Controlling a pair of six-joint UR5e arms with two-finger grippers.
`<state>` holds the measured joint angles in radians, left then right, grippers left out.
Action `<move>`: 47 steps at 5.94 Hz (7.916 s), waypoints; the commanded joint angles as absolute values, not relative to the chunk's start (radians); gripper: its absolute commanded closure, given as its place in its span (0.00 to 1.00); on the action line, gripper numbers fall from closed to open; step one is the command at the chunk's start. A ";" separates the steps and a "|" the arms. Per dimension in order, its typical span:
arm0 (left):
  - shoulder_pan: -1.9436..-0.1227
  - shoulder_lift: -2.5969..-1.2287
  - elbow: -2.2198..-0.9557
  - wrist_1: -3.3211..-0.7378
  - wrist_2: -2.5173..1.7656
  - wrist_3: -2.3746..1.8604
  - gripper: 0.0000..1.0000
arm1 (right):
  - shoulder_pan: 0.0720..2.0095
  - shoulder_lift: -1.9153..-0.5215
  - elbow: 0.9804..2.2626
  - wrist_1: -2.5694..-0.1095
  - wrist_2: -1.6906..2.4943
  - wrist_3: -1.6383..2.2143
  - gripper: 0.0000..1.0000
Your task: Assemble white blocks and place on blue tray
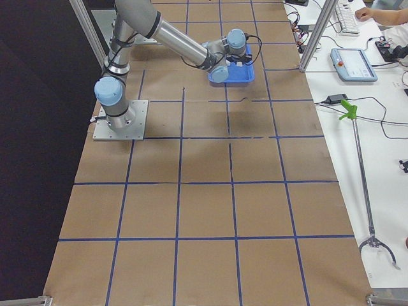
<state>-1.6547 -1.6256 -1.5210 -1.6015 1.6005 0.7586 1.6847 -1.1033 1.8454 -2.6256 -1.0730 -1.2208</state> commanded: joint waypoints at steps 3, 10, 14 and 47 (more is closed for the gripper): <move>-1.583 -1.572 -1.519 -1.598 1.608 0.138 0.01 | 1.755 -1.011 1.890 -2.736 -1.083 -1.209 0.71; -1.592 -1.552 -1.513 -1.592 1.534 -0.103 0.01 | 1.769 -1.011 1.890 -2.734 -1.075 -1.183 0.71; -1.592 -1.560 -1.516 -1.578 1.532 -0.112 0.01 | 1.769 -1.011 1.890 -2.731 -1.074 -1.181 0.70; -1.589 -1.554 -1.514 -1.578 1.529 -0.103 0.01 | 1.551 -1.552 1.489 -1.479 -1.539 -0.011 0.00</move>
<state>-1.5892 -1.5538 -1.5136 -1.5784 1.5293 -0.1029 1.5466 -1.5299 1.4819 -1.4871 -1.5468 -0.0438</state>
